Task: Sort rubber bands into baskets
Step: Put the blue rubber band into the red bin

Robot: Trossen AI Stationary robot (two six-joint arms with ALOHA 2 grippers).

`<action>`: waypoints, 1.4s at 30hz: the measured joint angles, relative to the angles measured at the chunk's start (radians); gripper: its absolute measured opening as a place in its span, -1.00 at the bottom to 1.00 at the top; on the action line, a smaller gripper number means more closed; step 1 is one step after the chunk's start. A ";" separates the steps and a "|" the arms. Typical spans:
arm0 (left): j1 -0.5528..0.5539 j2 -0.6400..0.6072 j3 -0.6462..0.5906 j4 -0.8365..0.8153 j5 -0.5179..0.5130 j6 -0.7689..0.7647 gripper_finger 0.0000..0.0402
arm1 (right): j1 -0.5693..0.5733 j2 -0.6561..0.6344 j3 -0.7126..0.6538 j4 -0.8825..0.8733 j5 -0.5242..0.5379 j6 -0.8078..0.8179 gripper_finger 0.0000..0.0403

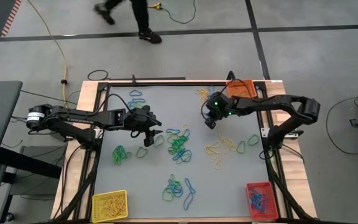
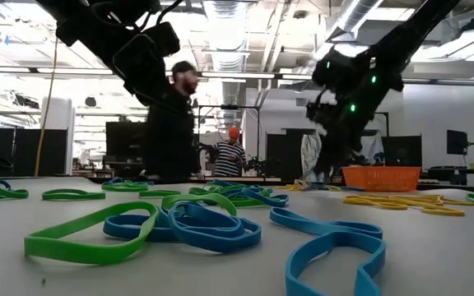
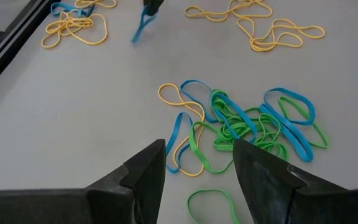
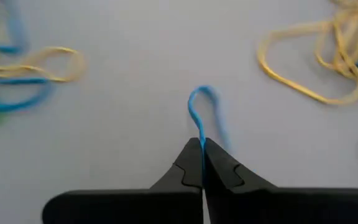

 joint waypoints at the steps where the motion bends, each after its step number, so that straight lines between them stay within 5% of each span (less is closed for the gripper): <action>1: 0.000 0.000 0.000 0.000 0.000 0.000 -0.11 | 0.019 -0.021 0.002 -0.007 0.000 0.005 -0.89; 12: 0.000 0.000 0.000 -0.001 0.000 0.000 -0.11 | 0.328 -0.313 0.004 -0.282 0.033 0.095 -0.89; 23: 0.000 0.000 0.000 0.000 0.000 0.000 -0.11 | 0.795 -0.512 0.003 -0.557 -0.017 0.386 -0.89; 32: 0.000 0.000 0.000 0.000 0.000 0.000 -0.11 | 1.209 -0.553 0.003 -0.560 -0.044 0.840 -0.89; 42: 0.000 0.000 0.000 0.000 0.000 0.000 -0.11 | 1.643 -0.509 0.003 -0.515 0.133 1.390 -0.89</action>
